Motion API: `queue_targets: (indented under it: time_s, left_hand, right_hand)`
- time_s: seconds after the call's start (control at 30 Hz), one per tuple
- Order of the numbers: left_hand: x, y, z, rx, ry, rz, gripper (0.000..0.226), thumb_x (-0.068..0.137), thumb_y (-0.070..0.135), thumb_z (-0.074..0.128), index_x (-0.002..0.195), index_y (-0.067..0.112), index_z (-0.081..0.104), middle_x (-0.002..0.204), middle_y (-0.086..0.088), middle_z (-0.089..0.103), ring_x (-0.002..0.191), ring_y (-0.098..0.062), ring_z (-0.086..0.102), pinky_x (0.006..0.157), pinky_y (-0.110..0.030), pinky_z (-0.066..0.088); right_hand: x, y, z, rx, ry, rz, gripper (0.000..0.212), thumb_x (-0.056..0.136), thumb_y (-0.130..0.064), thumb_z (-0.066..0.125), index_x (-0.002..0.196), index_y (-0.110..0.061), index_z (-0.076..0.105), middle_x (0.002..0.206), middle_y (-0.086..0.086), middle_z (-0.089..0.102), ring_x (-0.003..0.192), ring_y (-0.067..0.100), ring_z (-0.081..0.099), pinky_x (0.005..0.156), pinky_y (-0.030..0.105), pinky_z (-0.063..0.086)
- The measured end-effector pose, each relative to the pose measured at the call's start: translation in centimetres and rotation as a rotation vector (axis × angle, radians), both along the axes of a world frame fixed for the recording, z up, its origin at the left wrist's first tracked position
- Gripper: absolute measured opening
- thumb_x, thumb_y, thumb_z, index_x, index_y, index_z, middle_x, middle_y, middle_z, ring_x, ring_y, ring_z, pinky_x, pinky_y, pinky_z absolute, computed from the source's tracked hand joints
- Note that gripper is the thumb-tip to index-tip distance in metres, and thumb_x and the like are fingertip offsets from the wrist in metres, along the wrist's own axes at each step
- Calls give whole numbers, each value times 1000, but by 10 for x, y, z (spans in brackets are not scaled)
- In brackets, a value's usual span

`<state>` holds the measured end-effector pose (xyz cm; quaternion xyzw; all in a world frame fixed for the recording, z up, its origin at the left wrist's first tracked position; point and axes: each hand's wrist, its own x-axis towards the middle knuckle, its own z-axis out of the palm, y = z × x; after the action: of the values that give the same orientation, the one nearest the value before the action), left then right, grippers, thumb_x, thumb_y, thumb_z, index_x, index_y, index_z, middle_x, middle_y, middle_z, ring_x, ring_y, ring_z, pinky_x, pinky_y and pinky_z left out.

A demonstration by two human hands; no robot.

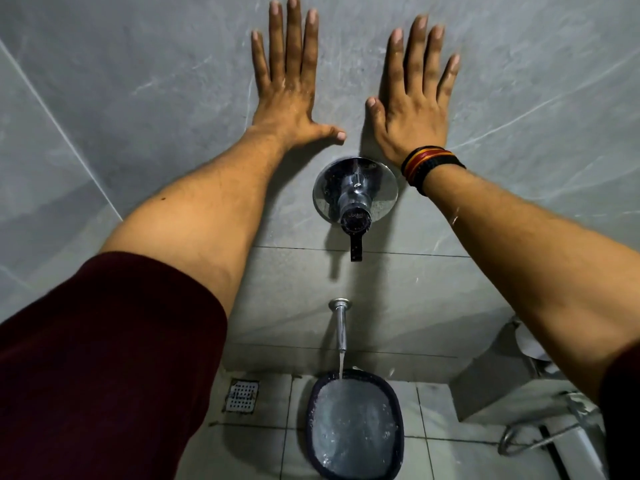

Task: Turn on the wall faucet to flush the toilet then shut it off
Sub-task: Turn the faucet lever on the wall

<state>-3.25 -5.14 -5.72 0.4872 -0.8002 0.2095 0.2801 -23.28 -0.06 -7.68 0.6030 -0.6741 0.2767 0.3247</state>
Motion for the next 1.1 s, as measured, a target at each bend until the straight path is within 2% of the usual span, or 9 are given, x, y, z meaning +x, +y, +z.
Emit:
queue_targets:
  time_s: [0.13,0.2,0.23,0.33,0.4,0.5,0.73,0.93,1.1]
  left_hand:
    - [-2,0,8,58,-28,8,161,60,94,71,168,2,-4,173,-36,-5,159,-58,-3,123,-75,-4]
    - [1,3,13,87,-51,3,159,63,88,76,167,5,-10,174,-32,-12,160,-55,-9,124,-72,-8]
    - [5,5,14,82,-65,-5,156,66,83,79,167,6,-13,174,-30,-15,160,-52,-12,125,-70,-9]
    - [22,15,10,16,-85,-65,127,86,59,73,170,10,-9,177,-20,-13,164,-41,-10,130,-66,-5]
    - [33,26,12,-49,-112,-66,104,96,46,63,171,10,0,179,-16,-4,166,-33,-1,133,-60,-2]
    - [42,40,27,-118,-136,-80,91,101,40,54,171,9,5,179,-15,3,167,-29,5,135,-54,0]
    - [28,69,44,-186,-99,-111,83,103,36,48,171,8,8,179,-15,4,167,-28,6,135,-52,5]
    - [19,73,35,-225,-97,-121,83,103,38,46,171,8,7,180,-15,3,167,-28,4,135,-52,6]
    - [30,67,21,-221,-79,-112,82,104,37,45,171,7,9,179,-16,4,167,-29,5,135,-53,7]
  right_hand:
    - [14,17,9,18,-119,46,75,101,-55,35,163,-15,21,170,19,11,159,39,11,126,61,10]
    - [23,29,7,11,-192,115,60,102,-49,42,152,-16,43,163,17,34,151,36,34,121,53,29]
    - [27,35,5,31,-242,165,50,102,-46,46,141,-17,53,150,15,51,138,35,49,112,48,41]
    - [34,43,-20,265,-417,178,34,99,-46,55,113,-16,64,113,15,72,107,38,67,85,40,53]
    - [39,47,-33,415,-482,128,40,96,-50,59,106,-12,66,107,20,73,104,41,69,82,40,55]
    - [47,53,-40,479,-517,92,40,95,-49,64,106,-11,67,108,22,72,104,42,69,81,41,56]
    - [55,58,-30,489,-478,-11,35,97,-39,64,112,-8,71,112,18,73,104,39,70,83,41,58]
    - [52,59,-41,510,-377,-29,35,102,-38,52,112,-12,73,113,16,74,106,37,70,85,39,57]
    - [62,51,-43,621,-190,-2,23,94,-16,63,112,-8,74,114,15,75,107,35,71,87,39,58]
